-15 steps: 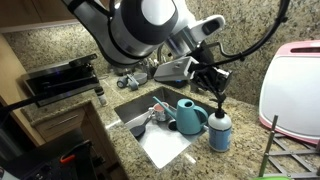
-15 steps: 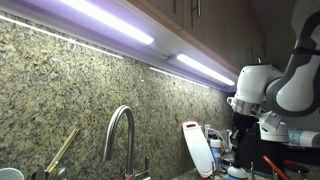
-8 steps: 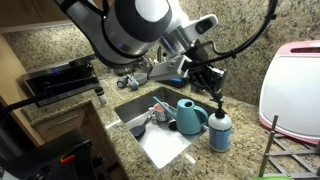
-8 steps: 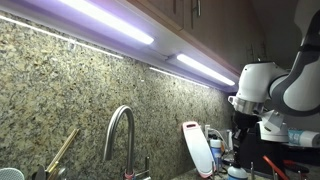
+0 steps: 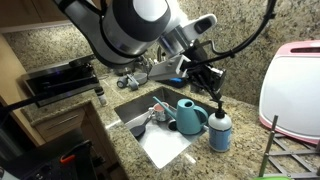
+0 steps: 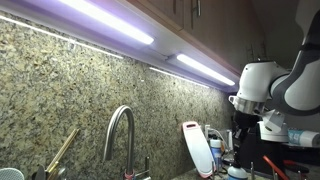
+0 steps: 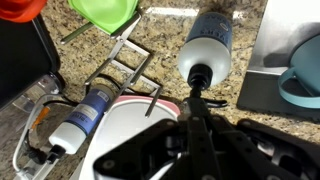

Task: Press the pump on the bottle

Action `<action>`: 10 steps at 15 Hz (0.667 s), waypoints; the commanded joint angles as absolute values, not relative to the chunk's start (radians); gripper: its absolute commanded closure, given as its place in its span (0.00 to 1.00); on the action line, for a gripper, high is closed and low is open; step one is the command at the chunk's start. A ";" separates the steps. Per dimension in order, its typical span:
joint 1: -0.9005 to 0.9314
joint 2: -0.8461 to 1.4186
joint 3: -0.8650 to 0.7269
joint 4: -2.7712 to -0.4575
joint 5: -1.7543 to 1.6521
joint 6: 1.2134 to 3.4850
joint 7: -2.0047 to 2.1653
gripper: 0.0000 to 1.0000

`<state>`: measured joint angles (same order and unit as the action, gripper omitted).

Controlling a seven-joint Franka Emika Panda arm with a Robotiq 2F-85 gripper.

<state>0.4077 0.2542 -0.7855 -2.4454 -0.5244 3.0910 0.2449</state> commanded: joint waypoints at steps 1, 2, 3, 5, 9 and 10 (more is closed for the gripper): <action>0.413 0.236 -0.786 -2.457 -0.520 3.093 0.254 1.00; 0.413 0.235 -0.785 -2.456 -0.520 3.092 0.253 1.00; 0.412 0.235 -0.784 -2.455 -0.519 3.092 0.253 1.00; 0.410 0.235 -0.779 -2.453 -0.514 3.087 0.251 1.00; 0.399 0.241 -0.762 -2.447 -0.497 3.079 0.245 1.00; 0.399 0.242 -0.761 -2.446 -0.495 3.080 0.246 1.00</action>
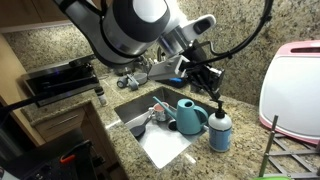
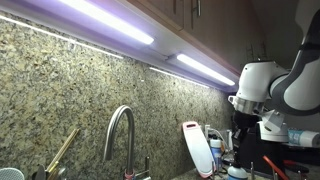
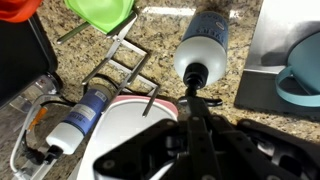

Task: Press the pump on the bottle

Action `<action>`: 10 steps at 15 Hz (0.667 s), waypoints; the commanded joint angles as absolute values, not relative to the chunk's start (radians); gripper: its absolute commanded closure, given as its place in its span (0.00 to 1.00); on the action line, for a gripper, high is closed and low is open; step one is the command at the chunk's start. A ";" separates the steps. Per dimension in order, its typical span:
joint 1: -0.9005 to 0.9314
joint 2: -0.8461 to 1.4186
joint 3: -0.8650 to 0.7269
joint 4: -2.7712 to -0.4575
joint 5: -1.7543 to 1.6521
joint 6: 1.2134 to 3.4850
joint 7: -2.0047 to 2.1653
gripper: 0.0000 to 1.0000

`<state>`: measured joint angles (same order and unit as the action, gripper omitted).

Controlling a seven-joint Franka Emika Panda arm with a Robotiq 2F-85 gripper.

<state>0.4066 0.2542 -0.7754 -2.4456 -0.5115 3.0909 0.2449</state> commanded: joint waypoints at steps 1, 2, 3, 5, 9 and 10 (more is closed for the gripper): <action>0.398 0.240 -0.760 -2.445 -0.492 3.079 0.246 1.00; 0.396 0.236 -0.758 -2.447 -0.490 3.079 0.243 1.00; 0.396 0.231 -0.760 -2.449 -0.489 3.079 0.242 1.00; 0.394 0.225 -0.762 -2.449 -0.484 3.079 0.241 1.00; 0.380 0.214 -0.754 -2.450 -0.467 3.075 0.231 1.00; 0.375 0.214 -0.752 -2.449 -0.464 3.074 0.229 1.00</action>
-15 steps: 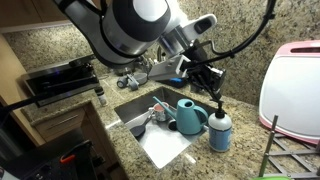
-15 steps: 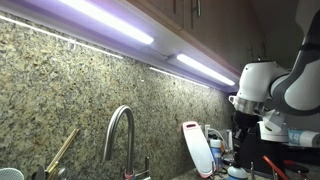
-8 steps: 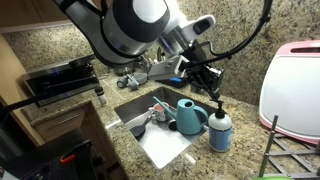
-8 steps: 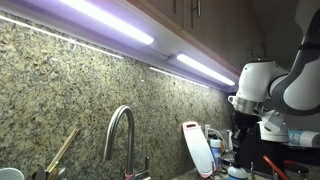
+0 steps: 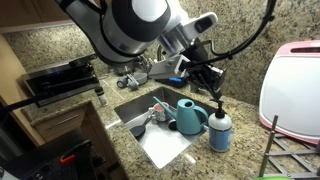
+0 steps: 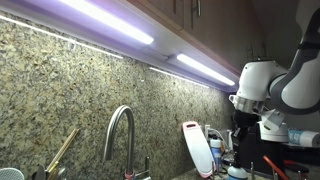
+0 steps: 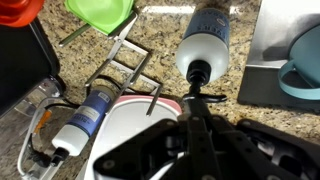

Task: Press the pump on the bottle

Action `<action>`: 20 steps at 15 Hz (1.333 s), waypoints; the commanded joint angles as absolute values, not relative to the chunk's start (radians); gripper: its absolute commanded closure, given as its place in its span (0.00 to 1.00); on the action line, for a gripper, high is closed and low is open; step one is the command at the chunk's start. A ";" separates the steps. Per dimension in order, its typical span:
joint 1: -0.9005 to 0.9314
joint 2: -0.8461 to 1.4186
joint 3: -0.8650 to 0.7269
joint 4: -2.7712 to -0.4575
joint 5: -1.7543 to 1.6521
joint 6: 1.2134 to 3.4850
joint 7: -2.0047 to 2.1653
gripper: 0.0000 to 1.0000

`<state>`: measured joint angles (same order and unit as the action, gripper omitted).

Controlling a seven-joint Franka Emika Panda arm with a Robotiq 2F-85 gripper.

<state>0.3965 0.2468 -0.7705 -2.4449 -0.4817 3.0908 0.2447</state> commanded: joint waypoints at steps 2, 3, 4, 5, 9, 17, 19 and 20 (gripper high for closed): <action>0.364 0.214 -0.744 -2.448 -0.455 3.073 0.226 1.00; 0.360 0.217 -0.742 -2.446 -0.451 3.072 0.225 1.00; 0.357 0.219 -0.739 -2.446 -0.446 3.072 0.224 1.00; 0.353 0.221 -0.735 -2.445 -0.441 3.073 0.223 1.00; 0.333 0.229 -0.712 -2.442 -0.426 3.073 0.222 1.00; 0.277 0.243 -0.650 -2.433 -0.404 3.066 0.216 1.00; 0.260 0.247 -0.632 -2.430 -0.399 3.064 0.216 1.00; 0.251 0.248 -0.624 -2.429 -0.396 3.064 0.216 1.00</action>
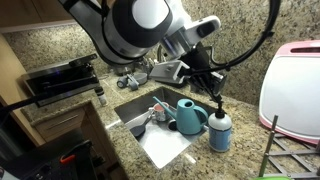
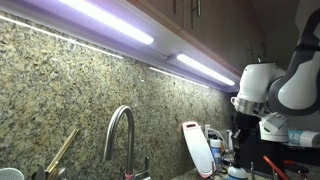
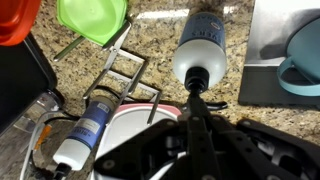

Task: Press the pump on the bottle

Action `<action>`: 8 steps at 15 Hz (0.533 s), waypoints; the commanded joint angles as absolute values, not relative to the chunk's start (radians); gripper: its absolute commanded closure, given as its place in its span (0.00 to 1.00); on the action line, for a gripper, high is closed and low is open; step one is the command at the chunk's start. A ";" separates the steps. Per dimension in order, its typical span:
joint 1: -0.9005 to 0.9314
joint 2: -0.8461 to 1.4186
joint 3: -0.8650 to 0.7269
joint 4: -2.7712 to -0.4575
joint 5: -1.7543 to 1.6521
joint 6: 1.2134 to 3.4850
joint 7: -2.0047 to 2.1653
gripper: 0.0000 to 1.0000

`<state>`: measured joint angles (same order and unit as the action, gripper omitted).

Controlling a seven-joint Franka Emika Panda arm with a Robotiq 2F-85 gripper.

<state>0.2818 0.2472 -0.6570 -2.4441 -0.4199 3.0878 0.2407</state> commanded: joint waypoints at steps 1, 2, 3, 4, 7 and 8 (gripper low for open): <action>0.243 0.250 -0.616 -2.428 -0.394 3.063 0.215 1.00; 0.234 0.251 -0.606 -2.426 -0.391 3.062 0.214 1.00; 0.225 0.254 -0.598 -2.423 -0.389 3.060 0.214 1.00; 0.217 0.255 -0.590 -2.421 -0.387 3.059 0.213 1.00; 0.194 0.256 -0.567 -2.412 -0.385 3.052 0.212 1.00; 0.187 0.257 -0.560 -2.408 -0.385 3.050 0.212 1.00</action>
<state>0.2153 0.2527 -0.5922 -2.4309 -0.4084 3.0818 0.2400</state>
